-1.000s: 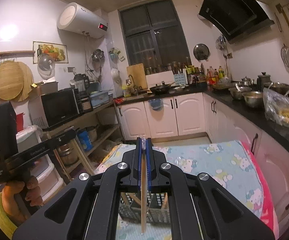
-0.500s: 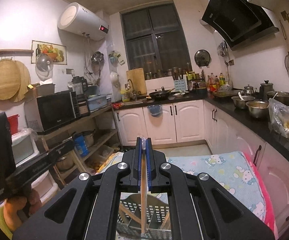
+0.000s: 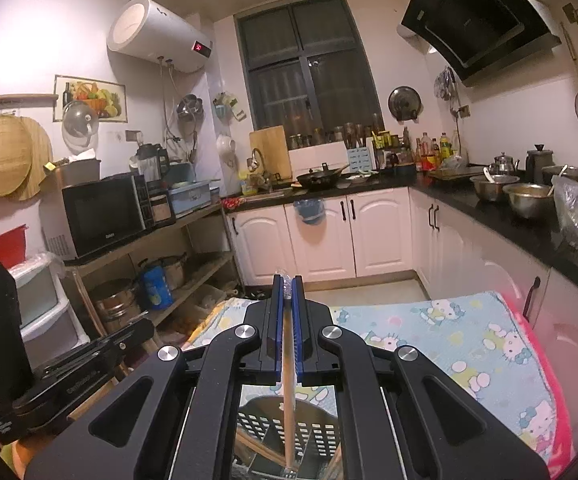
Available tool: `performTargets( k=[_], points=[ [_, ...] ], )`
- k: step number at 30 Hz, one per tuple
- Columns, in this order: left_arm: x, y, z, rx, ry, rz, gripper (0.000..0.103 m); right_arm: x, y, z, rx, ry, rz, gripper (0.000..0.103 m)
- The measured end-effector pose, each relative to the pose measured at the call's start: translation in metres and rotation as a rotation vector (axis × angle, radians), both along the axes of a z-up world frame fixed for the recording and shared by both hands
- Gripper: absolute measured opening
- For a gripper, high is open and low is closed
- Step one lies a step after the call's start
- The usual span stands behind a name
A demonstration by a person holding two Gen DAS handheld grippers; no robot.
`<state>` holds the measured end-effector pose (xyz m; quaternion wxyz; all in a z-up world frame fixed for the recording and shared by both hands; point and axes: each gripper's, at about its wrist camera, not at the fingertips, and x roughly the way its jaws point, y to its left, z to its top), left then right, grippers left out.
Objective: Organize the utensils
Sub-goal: 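Lift the held chopsticks with both tools and carry them over the green caddy, then lower the chopsticks into the caddy slots and open both tools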
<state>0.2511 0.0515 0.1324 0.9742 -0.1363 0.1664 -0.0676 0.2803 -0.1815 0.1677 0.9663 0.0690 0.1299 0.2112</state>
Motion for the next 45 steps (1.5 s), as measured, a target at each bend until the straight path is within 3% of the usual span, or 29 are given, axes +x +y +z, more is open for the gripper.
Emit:
performTargets(
  k=[19, 34, 45],
  points=[
    [0.003, -0.005, -0.041, -0.018, 0.067, -0.038, 0.001, 0.008, 0.005, -0.049, -0.009, 0.006, -0.018, 0.004],
    [-0.003, -0.004, -0.053, -0.017, 0.089, -0.039, 0.001, -0.011, -0.012, -0.082, 0.008, 0.078, -0.020, 0.005],
    [-0.008, -0.002, -0.056, -0.027, 0.111, -0.033, 0.001, -0.026, -0.018, -0.087, 0.011, 0.099, -0.008, 0.005]
  ],
)
